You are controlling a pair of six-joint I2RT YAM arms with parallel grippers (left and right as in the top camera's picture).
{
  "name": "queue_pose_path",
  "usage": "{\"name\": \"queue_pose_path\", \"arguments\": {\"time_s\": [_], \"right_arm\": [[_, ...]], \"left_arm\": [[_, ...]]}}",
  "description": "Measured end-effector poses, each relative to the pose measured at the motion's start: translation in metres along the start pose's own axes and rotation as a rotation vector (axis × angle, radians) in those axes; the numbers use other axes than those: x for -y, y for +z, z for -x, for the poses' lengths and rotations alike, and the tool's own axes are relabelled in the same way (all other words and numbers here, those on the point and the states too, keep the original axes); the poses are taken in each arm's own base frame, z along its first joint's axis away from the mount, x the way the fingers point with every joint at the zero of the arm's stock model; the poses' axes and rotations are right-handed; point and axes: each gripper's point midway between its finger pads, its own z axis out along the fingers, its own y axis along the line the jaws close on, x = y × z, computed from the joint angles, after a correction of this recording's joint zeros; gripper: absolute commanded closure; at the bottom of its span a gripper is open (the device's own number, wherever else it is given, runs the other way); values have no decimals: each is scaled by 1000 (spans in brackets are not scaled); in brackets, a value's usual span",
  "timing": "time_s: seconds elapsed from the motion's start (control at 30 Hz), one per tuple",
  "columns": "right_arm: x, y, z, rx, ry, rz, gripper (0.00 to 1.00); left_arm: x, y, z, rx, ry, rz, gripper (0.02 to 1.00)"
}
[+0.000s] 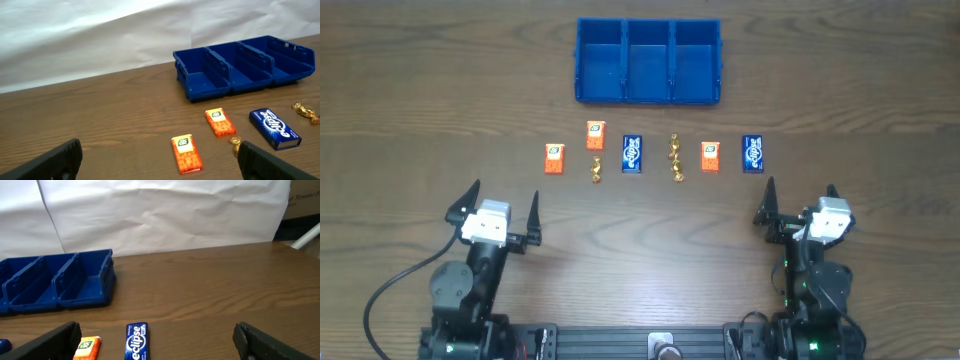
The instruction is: Sort Candies Into Trays
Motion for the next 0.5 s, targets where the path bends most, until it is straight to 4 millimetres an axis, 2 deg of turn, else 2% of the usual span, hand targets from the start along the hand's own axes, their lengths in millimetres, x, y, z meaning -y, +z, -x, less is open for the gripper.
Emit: {"name": "queue_pose_path", "arguments": {"time_s": [0.27, 0.43, 0.5], "right_arm": [[0, 0, 0, 0, 0, 0, 3], [0, 0, 0, 0, 0, 0, 3], [0, 0, 0, 0, 0, 0, 3]], "left_arm": [[0, 0, 0, 0, -13, 0, 20], [-3, 0, -1, -10, -100, 17, 20], [-5, -2, -3, -69, -131, 26, 23]]}}
